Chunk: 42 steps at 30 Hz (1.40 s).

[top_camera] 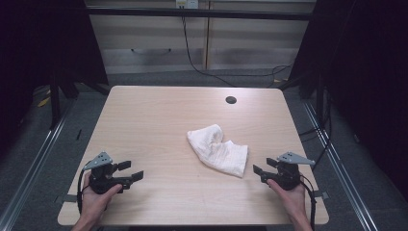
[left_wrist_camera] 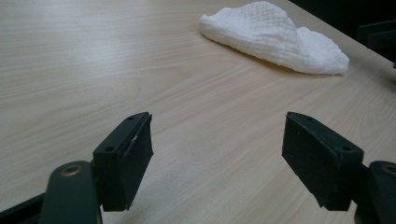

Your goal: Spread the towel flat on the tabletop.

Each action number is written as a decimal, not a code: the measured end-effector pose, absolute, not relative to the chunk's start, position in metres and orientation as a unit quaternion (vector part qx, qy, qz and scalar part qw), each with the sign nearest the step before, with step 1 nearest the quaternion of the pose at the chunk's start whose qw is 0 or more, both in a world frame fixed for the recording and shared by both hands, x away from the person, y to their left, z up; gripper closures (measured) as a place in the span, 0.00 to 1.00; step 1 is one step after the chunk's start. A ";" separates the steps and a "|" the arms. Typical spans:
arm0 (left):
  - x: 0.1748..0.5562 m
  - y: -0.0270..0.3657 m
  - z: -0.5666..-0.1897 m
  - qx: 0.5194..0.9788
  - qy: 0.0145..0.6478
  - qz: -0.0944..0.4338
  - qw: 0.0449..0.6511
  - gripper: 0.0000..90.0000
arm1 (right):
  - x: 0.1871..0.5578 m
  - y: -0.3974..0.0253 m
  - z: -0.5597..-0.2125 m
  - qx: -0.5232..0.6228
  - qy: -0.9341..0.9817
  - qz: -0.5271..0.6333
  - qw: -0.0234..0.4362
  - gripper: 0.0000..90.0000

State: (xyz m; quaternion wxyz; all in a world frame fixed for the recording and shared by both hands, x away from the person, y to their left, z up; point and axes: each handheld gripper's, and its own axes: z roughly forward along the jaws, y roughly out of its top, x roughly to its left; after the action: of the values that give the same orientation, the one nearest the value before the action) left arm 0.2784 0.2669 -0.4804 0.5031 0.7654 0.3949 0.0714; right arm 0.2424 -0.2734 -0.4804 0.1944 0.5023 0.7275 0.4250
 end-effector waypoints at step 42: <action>0.275 0.257 -0.485 0.787 0.380 0.055 0.484 0.26 | 0.367 -0.174 -0.464 0.409 0.808 0.419 0.070 0.46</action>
State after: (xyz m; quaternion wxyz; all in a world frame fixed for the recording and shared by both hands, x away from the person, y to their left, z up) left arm 0.2754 0.2569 -0.4853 0.4839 0.7866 0.3796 0.0553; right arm 0.3675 -0.1736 -0.4638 0.0703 0.4086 0.8077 0.4192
